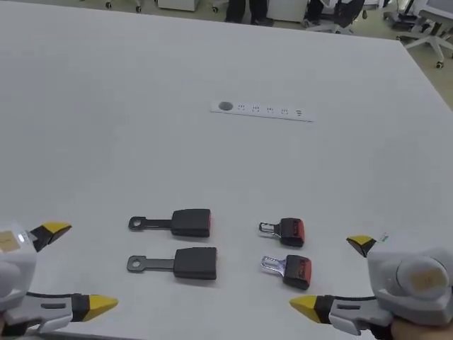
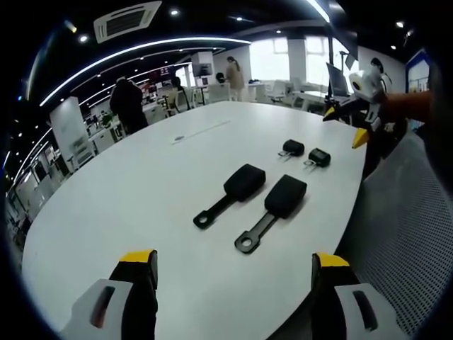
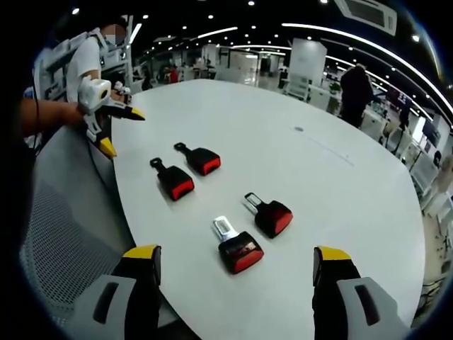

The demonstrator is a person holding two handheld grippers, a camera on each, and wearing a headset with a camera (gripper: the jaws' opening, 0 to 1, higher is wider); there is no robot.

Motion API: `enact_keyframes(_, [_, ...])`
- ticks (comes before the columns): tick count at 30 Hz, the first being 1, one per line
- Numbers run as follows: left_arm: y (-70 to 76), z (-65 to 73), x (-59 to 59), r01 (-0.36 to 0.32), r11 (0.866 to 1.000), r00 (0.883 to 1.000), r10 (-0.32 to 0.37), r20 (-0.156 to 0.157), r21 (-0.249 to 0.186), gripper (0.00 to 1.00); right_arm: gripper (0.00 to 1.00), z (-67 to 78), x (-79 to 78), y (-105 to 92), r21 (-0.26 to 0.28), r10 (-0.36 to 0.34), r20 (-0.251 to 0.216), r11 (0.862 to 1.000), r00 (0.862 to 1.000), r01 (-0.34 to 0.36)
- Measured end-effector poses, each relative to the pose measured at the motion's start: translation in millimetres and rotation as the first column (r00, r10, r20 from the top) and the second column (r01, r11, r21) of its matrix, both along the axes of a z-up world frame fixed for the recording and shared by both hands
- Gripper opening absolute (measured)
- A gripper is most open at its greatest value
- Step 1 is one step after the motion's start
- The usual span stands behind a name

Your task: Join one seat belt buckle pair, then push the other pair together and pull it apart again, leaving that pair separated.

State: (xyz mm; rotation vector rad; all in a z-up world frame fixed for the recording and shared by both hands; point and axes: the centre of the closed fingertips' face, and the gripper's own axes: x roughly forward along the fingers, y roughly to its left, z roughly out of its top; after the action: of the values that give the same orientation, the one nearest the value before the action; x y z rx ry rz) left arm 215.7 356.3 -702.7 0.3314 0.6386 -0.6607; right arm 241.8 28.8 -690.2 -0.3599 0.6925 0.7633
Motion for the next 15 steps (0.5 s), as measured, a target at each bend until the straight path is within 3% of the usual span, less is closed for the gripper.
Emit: enact_keyframes(15, [1.9,-0.1,0.7,0.001,1.0,1.0,-0.001,0.006,0.004,0.91,0.9,2.5,1.2,-0.5,0.008,-0.011,0.008,1.0,1.0,0.011])
